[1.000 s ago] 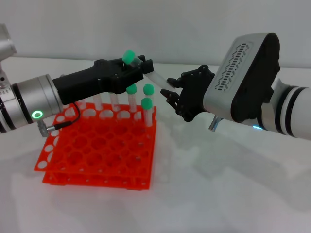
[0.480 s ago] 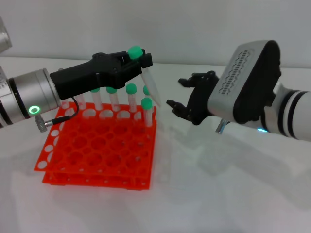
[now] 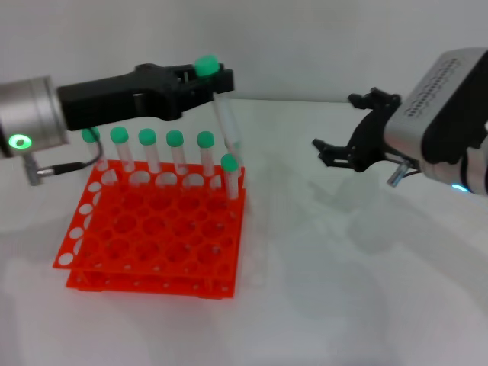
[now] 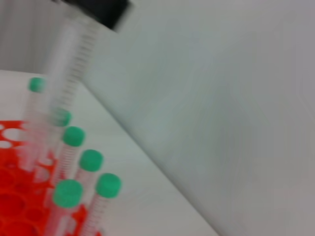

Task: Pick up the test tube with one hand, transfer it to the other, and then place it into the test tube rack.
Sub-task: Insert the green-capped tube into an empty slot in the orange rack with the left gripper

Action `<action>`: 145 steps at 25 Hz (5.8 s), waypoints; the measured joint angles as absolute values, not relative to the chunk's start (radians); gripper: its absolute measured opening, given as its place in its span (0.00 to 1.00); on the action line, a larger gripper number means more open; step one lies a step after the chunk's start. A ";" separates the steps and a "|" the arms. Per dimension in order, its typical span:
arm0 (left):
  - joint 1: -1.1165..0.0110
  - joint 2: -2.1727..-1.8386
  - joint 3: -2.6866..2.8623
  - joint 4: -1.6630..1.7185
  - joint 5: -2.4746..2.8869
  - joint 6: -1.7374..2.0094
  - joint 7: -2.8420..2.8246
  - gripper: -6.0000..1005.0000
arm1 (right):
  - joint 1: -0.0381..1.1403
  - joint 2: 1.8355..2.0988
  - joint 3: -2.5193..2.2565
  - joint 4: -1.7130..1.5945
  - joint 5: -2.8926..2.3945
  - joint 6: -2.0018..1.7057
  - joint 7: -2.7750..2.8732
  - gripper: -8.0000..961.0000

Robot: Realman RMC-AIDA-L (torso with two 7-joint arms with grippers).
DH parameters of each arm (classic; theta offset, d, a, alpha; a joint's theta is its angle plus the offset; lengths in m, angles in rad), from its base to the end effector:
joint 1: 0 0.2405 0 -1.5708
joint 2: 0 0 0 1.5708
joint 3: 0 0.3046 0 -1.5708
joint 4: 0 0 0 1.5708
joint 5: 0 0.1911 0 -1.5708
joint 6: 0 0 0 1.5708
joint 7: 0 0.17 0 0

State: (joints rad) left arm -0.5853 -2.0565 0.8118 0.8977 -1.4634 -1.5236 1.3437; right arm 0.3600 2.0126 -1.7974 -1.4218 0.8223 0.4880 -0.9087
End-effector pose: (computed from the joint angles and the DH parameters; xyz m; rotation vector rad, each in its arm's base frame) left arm -0.1955 0.3946 0.0132 -2.5812 -0.7174 -1.0368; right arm 0.1851 0.3986 -0.0527 -2.2961 0.1351 0.1805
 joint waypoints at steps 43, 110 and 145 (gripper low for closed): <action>-0.366 -2.081 1.089 1.145 -1.404 -1.165 1.507 0.24 | 0.325 2.013 -1.779 -1.440 0.822 0.470 -0.918 0.91; -0.475 -2.078 1.089 0.793 -1.523 -1.103 1.736 0.35 | 0.354 2.014 -1.784 -1.379 0.822 0.473 -0.917 0.91; -0.473 -2.079 1.138 0.805 -1.450 -1.112 1.712 0.71 | 0.350 2.014 -1.784 -1.383 0.822 0.474 -0.920 0.91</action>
